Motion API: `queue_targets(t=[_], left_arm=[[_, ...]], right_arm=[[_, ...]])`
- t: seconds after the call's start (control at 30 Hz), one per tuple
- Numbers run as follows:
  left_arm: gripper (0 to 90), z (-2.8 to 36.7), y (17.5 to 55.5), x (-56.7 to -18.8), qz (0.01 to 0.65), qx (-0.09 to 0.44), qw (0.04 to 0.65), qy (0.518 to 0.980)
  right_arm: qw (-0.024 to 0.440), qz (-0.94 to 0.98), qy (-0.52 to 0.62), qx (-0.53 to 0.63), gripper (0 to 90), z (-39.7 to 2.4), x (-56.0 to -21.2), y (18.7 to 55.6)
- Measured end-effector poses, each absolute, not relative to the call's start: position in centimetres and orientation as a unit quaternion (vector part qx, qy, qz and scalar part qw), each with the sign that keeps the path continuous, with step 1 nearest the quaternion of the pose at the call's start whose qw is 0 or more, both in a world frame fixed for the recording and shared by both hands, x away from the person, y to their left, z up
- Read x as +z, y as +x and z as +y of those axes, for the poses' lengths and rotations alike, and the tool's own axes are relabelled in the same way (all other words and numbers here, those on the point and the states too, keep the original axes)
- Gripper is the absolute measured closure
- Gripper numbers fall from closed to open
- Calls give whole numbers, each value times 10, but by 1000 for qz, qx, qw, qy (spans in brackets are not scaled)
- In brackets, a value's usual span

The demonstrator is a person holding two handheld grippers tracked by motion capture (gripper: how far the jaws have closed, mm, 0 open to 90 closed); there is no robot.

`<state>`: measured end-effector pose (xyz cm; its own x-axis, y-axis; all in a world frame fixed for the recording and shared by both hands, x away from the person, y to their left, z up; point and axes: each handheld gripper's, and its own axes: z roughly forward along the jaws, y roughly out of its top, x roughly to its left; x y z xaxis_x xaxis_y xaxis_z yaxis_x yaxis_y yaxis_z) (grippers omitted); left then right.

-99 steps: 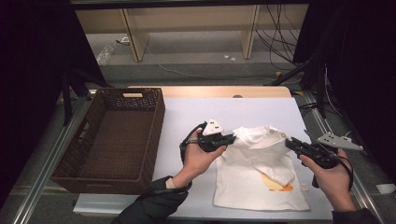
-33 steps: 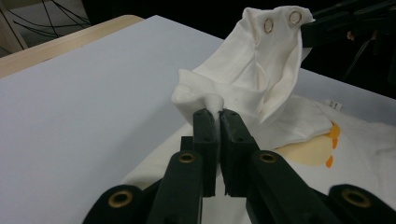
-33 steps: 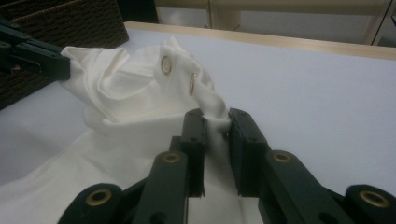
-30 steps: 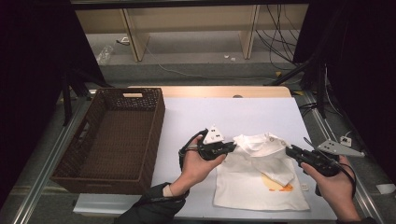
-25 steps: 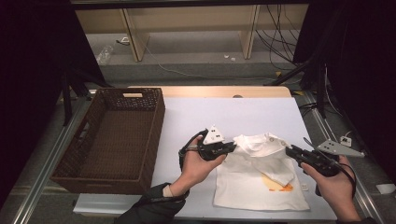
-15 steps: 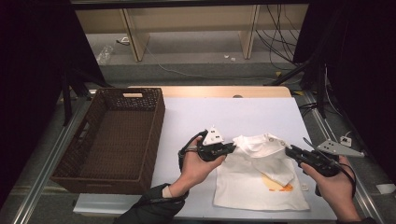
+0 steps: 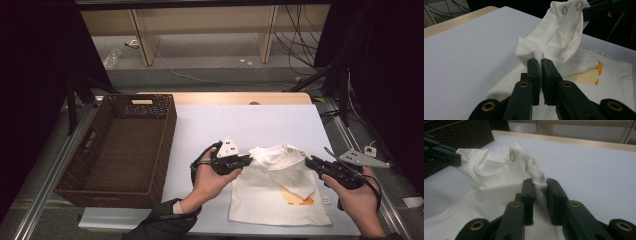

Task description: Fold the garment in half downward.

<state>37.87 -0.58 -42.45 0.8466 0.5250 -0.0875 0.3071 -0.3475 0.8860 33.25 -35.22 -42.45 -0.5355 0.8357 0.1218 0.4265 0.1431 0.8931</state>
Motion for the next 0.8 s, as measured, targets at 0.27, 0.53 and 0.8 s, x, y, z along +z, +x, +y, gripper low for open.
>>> queue_targets(t=[0.27, 0.53, 0.8], left_arm=[[853, -6, 376, -425, 253, 106, 510, 815], [853, -6, 374, -426, 249, 107, 508, 817], [853, -6, 369, -426, 246, 106, 508, 818]], right_arm=[[212, 729, 433, 486, 773, -353, -425, 330], [212, 729, 431, 488, 773, -351, -425, 328], [210, 731, 429, 488, 773, -353, -426, 322]])
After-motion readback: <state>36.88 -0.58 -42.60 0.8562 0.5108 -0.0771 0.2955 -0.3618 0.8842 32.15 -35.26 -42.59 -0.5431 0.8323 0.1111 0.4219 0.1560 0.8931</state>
